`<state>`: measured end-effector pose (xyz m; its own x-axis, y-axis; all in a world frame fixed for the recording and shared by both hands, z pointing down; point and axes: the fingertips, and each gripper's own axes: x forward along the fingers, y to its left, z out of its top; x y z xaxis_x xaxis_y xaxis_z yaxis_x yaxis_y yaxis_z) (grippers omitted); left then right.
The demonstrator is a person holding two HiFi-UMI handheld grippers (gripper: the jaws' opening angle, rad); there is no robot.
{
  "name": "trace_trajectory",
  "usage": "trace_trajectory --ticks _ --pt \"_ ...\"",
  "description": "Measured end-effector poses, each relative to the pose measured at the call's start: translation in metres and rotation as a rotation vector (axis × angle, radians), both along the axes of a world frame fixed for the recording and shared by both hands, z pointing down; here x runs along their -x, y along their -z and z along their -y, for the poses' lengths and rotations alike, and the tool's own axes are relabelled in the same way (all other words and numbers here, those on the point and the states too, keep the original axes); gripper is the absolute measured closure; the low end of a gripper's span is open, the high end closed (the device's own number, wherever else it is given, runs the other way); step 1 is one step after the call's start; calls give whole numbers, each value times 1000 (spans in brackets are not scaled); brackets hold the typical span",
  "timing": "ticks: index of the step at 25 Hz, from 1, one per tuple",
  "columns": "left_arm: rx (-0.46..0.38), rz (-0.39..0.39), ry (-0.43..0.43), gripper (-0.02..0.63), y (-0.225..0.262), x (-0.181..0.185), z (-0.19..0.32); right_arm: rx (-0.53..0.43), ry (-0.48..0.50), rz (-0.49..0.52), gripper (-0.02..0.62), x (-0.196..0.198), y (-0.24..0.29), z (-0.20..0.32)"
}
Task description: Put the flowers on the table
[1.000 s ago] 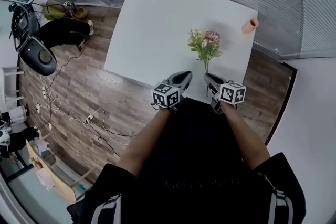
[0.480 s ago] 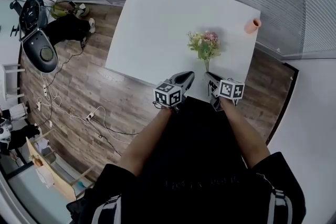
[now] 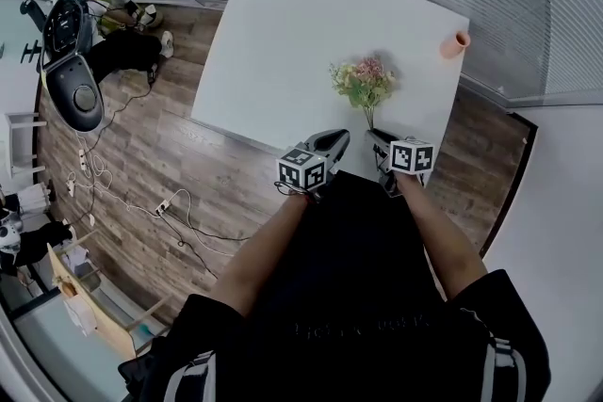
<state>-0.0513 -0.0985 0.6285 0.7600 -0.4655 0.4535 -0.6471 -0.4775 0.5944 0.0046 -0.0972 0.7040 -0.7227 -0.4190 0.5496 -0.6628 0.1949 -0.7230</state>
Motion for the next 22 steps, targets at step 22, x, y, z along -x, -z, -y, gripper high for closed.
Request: trace_trajectory --ticks 22 --pt "-70 -9 -15 586 11 0 3 -199 58 -171 561 -19 29 -8"
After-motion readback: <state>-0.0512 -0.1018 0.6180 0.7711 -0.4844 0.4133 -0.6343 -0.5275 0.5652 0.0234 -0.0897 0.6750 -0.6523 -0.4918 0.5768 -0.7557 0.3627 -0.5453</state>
